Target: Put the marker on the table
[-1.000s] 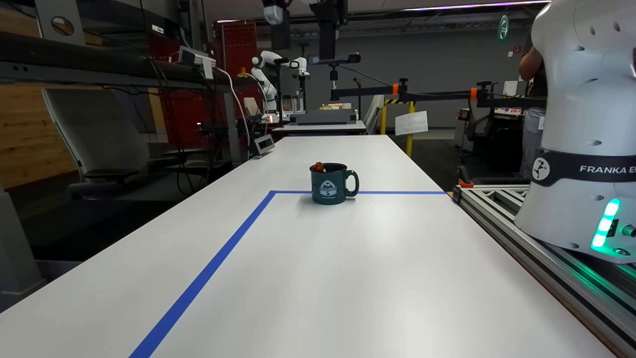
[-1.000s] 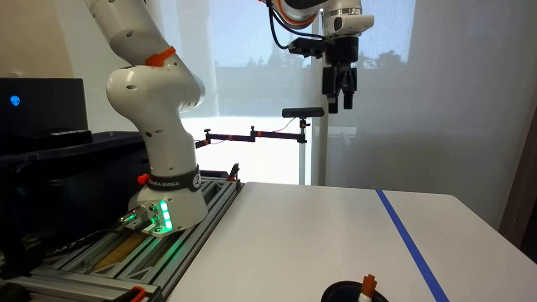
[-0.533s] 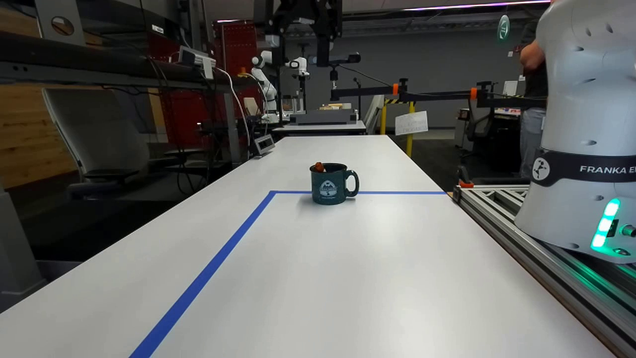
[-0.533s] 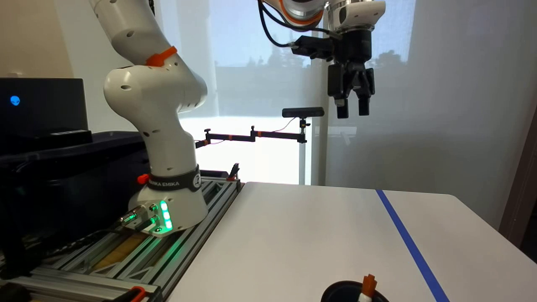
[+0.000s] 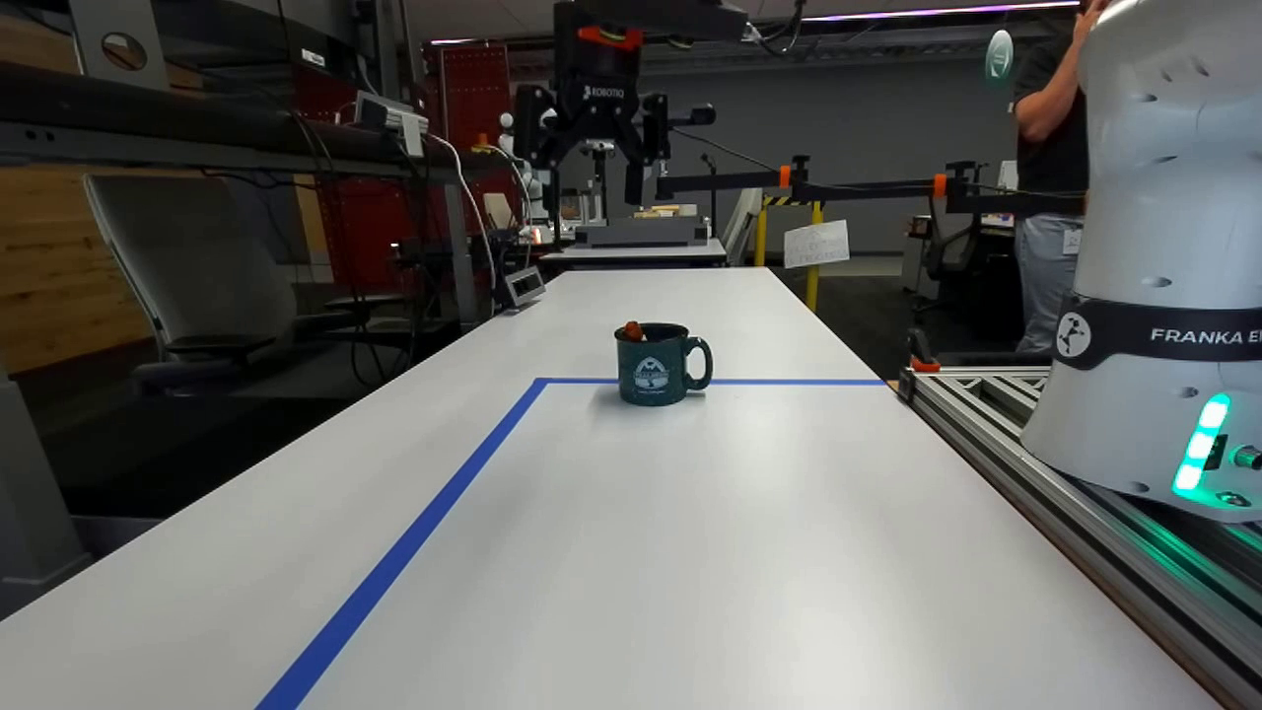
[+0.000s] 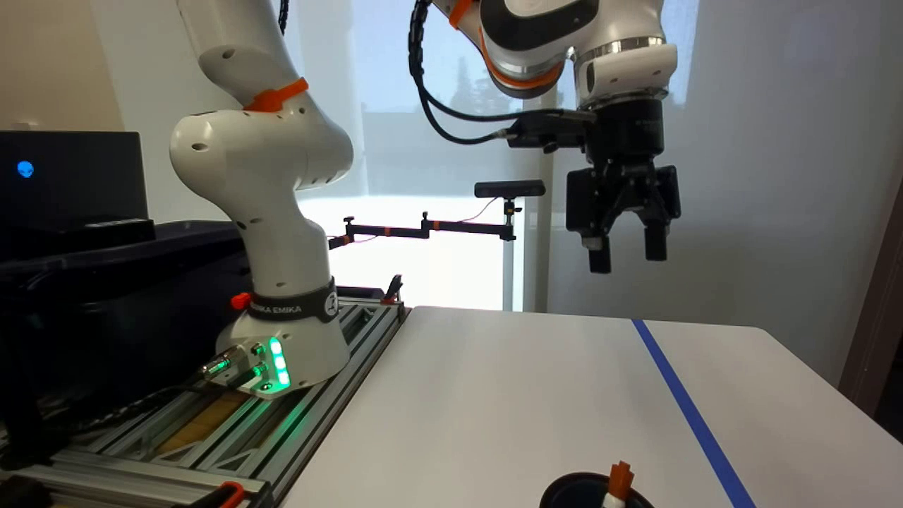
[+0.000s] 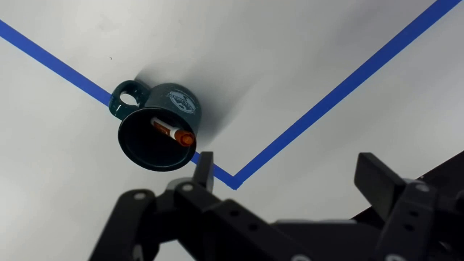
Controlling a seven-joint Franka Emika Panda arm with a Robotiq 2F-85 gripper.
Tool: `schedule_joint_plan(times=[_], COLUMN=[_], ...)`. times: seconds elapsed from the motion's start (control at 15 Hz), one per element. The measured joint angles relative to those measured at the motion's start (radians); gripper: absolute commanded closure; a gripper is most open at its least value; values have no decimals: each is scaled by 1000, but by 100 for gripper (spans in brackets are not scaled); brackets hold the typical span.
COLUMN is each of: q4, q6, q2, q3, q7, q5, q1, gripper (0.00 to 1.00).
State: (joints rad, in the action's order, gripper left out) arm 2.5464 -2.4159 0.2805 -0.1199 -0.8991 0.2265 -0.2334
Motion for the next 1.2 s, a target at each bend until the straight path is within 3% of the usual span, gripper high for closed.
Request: schedule_joint_plan(times=[0.27, 0.67, 0.87, 1.2], q4=[-1, -2, -1, -1], q6=[-56, -34, -34, -34], q2=[-69, -87, -97, -120], q3=[29, 67, 94, 125], q7=[-171, -476, -525, -502], q5=[99, 181, 176, 154], q1=[-33, -45, -43, -31], gripper=[0, 0, 0, 0])
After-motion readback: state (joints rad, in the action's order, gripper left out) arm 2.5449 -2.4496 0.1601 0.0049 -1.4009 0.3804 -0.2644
